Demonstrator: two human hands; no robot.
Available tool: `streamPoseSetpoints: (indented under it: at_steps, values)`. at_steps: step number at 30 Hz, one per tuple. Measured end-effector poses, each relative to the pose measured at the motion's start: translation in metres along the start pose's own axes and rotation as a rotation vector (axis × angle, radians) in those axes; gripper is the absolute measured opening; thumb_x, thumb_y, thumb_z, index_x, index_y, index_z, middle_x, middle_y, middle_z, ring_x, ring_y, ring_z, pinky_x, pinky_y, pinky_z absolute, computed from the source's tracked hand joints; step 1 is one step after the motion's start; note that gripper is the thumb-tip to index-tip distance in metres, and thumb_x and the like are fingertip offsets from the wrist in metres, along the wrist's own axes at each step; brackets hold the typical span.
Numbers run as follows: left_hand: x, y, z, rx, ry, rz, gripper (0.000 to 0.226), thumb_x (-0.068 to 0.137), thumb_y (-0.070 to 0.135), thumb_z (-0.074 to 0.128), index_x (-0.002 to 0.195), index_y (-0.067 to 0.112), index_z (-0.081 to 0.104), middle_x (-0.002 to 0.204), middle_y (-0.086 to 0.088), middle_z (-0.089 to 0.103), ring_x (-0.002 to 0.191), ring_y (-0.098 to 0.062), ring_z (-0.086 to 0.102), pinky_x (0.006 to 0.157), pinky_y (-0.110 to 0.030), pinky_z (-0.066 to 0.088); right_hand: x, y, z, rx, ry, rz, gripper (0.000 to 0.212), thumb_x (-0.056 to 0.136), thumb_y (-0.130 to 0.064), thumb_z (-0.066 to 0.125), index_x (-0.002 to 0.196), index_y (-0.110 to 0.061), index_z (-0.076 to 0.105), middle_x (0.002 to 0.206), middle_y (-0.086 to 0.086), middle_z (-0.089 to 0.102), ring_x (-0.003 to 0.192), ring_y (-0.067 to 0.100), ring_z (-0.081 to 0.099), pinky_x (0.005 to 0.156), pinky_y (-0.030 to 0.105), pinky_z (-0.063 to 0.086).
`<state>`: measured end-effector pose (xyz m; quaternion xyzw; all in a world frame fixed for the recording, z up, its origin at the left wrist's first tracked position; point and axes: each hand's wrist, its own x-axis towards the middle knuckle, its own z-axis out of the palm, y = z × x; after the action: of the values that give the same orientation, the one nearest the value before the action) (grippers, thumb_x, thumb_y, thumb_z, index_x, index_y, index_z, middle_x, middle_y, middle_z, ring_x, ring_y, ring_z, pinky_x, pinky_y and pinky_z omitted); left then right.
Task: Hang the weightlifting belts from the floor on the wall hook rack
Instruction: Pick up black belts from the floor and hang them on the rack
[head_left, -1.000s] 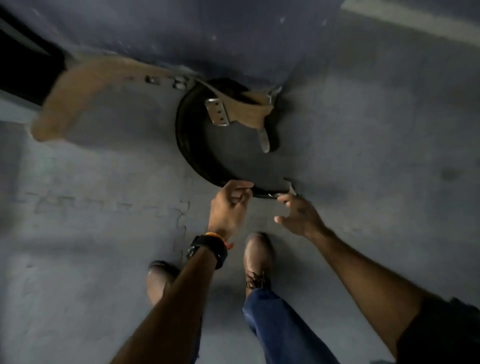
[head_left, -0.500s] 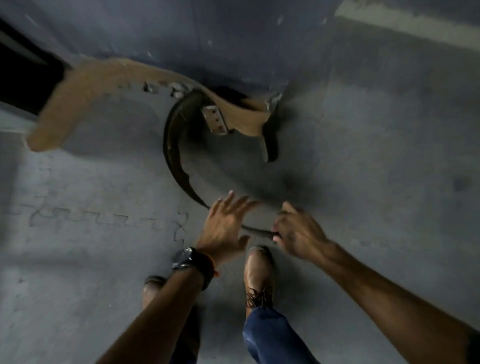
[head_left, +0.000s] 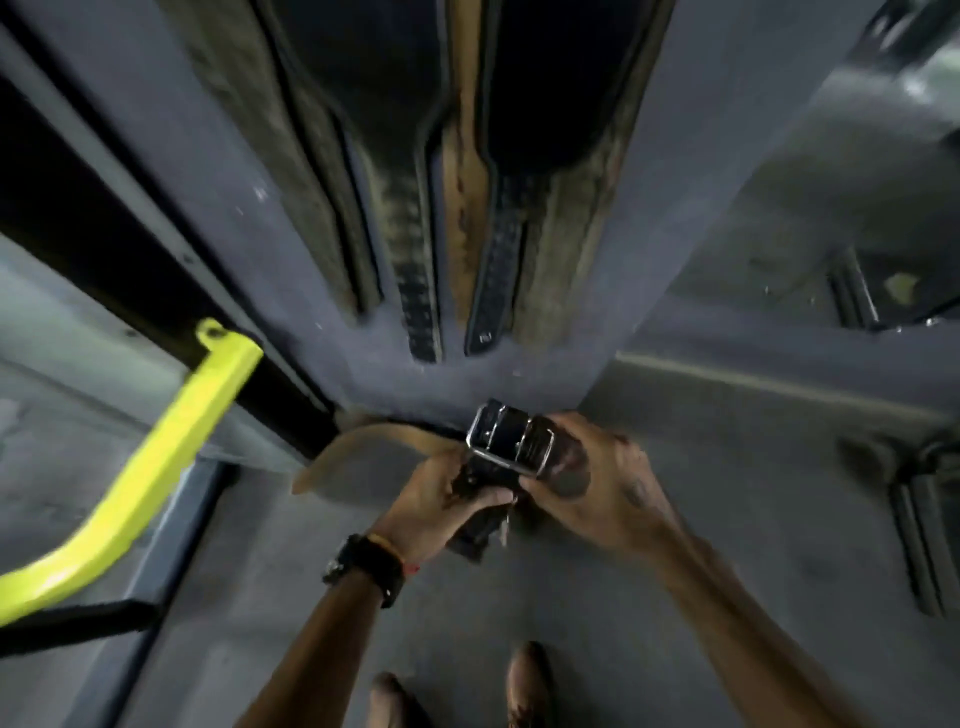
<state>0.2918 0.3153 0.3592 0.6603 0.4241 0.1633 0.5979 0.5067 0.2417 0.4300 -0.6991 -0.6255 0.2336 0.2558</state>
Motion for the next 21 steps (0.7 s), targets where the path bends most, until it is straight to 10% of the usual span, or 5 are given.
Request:
streamPoseSetpoints:
  at_steps: [6, 12, 14, 17, 21]
  values:
    - [-0.099, 0.148, -0.075, -0.205, 0.192, 0.072, 0.022, 0.098, 0.016, 0.080, 0.115, 0.001, 0.079, 0.110, -0.011, 0.086, 0.105, -0.023, 0.082, 0.095, -0.035, 0.063, 0.002, -0.165, -0.095, 0.152, 0.160, -0.317, 0.061, 0.101, -0.037, 0.071, 0.158, -0.031, 0.051, 0.133, -0.023, 0.068, 0.111, -0.006, 0.072, 0.088, 0.024, 0.064]
    - [-0.157, 0.266, -0.157, -0.063, 0.309, 0.185, 0.006, 0.099, 0.026, 0.081, 0.101, 0.021, 0.079, 0.093, 0.016, 0.082, 0.090, 0.003, 0.073, 0.086, -0.027, 0.060, 0.030, -0.288, -0.168, 0.312, 0.339, -0.382, 0.022, 0.108, -0.034, 0.065, 0.116, -0.023, 0.082, 0.099, -0.016, 0.081, 0.079, 0.000, 0.079, 0.067, 0.034, 0.068]
    - [-0.174, 0.296, -0.190, -0.017, 0.325, 0.222, 0.042, 0.080, 0.038, 0.093, 0.116, 0.032, 0.072, 0.108, 0.005, 0.081, 0.103, -0.014, 0.077, 0.102, -0.053, 0.062, 0.036, -0.323, -0.184, 0.418, 0.339, -0.375, 0.025, 0.110, -0.029, 0.062, 0.115, -0.016, 0.082, 0.099, -0.008, 0.083, 0.069, 0.008, 0.079, 0.059, 0.042, 0.068]
    - [-0.205, 0.343, -0.229, 0.072, 0.234, 0.372, 0.095, 0.083, 0.002, 0.086, 0.157, 0.043, 0.042, 0.140, 0.006, 0.071, 0.129, -0.016, 0.070, 0.109, -0.045, 0.061, 0.040, -0.375, -0.205, 0.532, 0.339, -0.340, 0.024, 0.107, -0.031, 0.065, 0.106, -0.018, 0.084, 0.089, -0.002, 0.083, 0.060, 0.018, 0.078, 0.059, 0.050, 0.068]
    - [-0.244, 0.423, -0.257, -0.050, 0.417, 0.638, 0.029, 0.113, 0.024, 0.058, 0.136, 0.015, 0.074, 0.131, -0.005, 0.081, 0.128, -0.024, 0.074, 0.113, -0.048, 0.055, 0.039, -0.449, -0.235, 0.582, 0.307, -0.403, 0.027, 0.103, -0.041, 0.069, 0.089, -0.023, 0.084, 0.070, 0.006, 0.080, 0.052, 0.027, 0.075, 0.059, 0.053, 0.067]
